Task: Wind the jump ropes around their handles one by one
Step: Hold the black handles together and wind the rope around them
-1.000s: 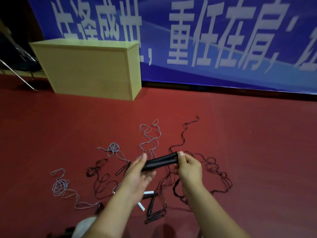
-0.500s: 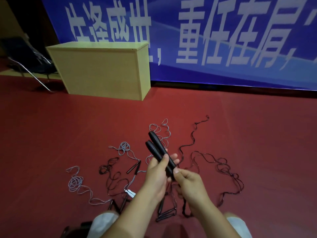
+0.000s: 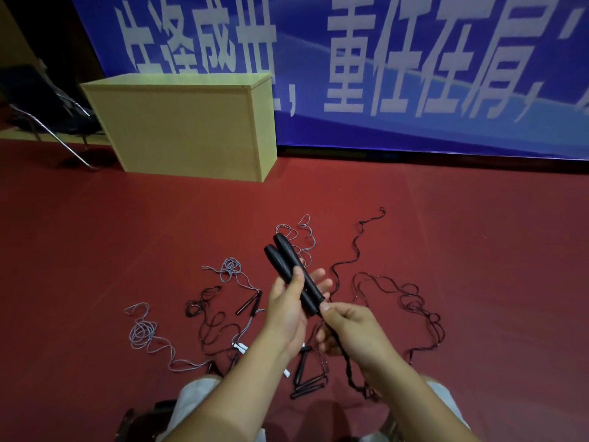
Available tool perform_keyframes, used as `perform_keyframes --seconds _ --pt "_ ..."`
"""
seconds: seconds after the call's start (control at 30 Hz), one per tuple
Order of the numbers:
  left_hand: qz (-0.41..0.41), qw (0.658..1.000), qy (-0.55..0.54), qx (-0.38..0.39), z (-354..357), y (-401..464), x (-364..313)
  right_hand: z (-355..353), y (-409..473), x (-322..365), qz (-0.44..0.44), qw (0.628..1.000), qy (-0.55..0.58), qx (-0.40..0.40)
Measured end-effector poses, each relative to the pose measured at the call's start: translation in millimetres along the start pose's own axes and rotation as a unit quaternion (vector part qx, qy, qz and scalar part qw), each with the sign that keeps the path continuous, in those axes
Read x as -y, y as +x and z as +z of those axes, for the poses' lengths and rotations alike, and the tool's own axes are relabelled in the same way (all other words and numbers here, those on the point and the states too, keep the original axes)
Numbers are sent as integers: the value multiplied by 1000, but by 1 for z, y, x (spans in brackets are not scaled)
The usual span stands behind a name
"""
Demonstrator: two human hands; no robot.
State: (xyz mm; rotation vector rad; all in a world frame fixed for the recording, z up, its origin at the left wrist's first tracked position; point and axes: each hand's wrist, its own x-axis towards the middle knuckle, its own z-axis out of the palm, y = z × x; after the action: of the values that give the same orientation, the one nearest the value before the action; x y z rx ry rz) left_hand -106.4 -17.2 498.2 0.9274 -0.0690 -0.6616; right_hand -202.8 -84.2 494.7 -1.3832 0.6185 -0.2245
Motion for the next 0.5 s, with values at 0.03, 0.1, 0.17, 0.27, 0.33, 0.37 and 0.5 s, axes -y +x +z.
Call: perform_keyframes --seconds 0.03,0.1,0.17,0.27,0.33,0.37,0.5 --pt "-1 1000 -6 0 0 0 0 0 -1 1 -9 1000 -14 -12" --pt "2 1000 -15 -3 1 0 0 0 -2 1 -18 997 -65 -38" --pt "13 1000 -18 -12 2 1 0 0 -3 -3 -7 995 -87 -46" --pt "30 999 -12 -33 3 2 -1 -3 -7 -11 12 996 -79 -25" --pt "43 998 -8 -41 0 3 -6 -7 -11 -15 19 997 -78 1" --pt "52 998 -2 -46 -2 4 -10 -9 -13 -16 20 996 -83 13" --pt "90 992 43 -82 -9 14 -26 -30 -16 -13 8 991 -131 31"
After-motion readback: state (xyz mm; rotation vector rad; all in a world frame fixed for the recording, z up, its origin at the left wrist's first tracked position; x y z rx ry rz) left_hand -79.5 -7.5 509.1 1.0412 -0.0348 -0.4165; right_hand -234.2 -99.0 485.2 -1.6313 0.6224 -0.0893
